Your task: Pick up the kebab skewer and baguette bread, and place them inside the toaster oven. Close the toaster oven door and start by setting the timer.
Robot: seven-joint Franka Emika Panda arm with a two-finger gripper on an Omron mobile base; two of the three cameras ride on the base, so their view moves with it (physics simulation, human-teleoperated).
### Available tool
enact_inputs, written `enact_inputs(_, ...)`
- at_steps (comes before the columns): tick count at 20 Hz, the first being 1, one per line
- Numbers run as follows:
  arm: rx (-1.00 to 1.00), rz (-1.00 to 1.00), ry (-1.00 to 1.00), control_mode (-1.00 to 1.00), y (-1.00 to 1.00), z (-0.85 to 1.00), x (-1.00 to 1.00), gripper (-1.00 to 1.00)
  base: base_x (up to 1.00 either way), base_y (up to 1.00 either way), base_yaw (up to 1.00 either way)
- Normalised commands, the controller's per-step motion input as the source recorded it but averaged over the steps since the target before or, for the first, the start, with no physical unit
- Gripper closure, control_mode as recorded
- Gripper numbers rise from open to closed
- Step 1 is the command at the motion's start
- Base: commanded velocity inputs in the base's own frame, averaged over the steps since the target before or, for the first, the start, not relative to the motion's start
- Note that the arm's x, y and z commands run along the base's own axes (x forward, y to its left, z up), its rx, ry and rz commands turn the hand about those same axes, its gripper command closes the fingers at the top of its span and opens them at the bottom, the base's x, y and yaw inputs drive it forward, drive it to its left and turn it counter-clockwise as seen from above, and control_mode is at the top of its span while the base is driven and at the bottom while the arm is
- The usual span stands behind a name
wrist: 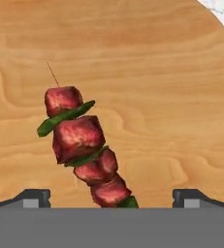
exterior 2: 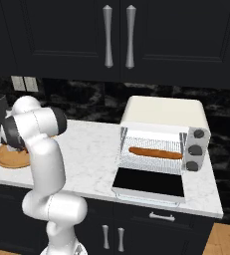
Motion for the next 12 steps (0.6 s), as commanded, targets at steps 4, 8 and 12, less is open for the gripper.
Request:
enact_inputs(4,-0.05,0.0,0.06,-1.0,0.08,-0.4,0.42,-1.0,0.0,0.0,0.0)
enact_inputs(8,-0.04,0.0,0.03,-1.0,0.04,-0.42,0.27,-1.0,0.0,0.0,0.0)
enact_inputs(12,-0.01,0.0,0.0,-1.0,0.01,-0.35,0.03,1.0,0.0,0.0,0.0)
